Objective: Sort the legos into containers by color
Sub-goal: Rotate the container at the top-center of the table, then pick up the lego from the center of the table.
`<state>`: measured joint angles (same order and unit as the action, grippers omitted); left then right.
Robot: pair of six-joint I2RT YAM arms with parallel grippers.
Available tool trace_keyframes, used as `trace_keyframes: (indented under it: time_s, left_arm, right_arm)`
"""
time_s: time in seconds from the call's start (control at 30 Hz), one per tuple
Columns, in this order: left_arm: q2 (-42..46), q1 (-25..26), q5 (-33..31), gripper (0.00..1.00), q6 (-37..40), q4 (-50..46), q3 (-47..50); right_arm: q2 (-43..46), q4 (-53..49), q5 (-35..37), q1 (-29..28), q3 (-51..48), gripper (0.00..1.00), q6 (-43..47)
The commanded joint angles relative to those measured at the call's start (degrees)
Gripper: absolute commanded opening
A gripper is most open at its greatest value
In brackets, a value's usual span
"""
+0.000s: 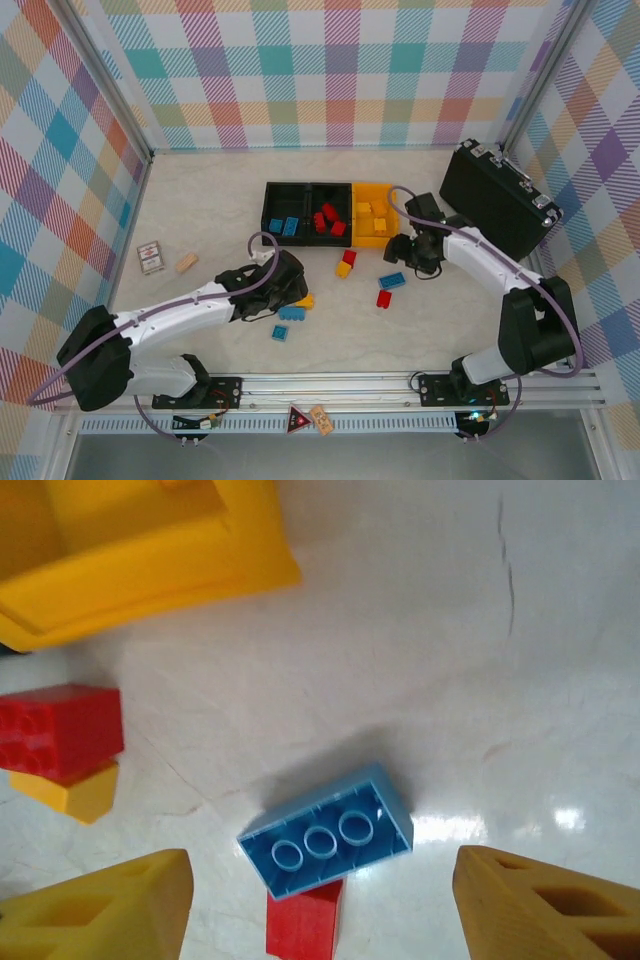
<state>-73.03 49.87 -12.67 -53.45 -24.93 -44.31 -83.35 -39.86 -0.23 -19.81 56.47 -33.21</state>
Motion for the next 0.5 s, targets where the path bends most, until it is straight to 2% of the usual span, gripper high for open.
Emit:
trace_keyframes:
  time_s: [0.0, 0.47]
  left_arm:
    - [-1.95, 0.99, 1.66, 0.56, 1.36, 2.2, -1.8]
    - [-3.51, 3.66, 1.75, 0.55, 0.37, 4.17, -1.1]
  right_arm:
    - [0.82, 1.02, -4.27, 0.21, -3.93, 0.71, -6.32]
    - [-4.18, 6.23, -3.74, 0.21, -5.3, 0.75, -12.47]
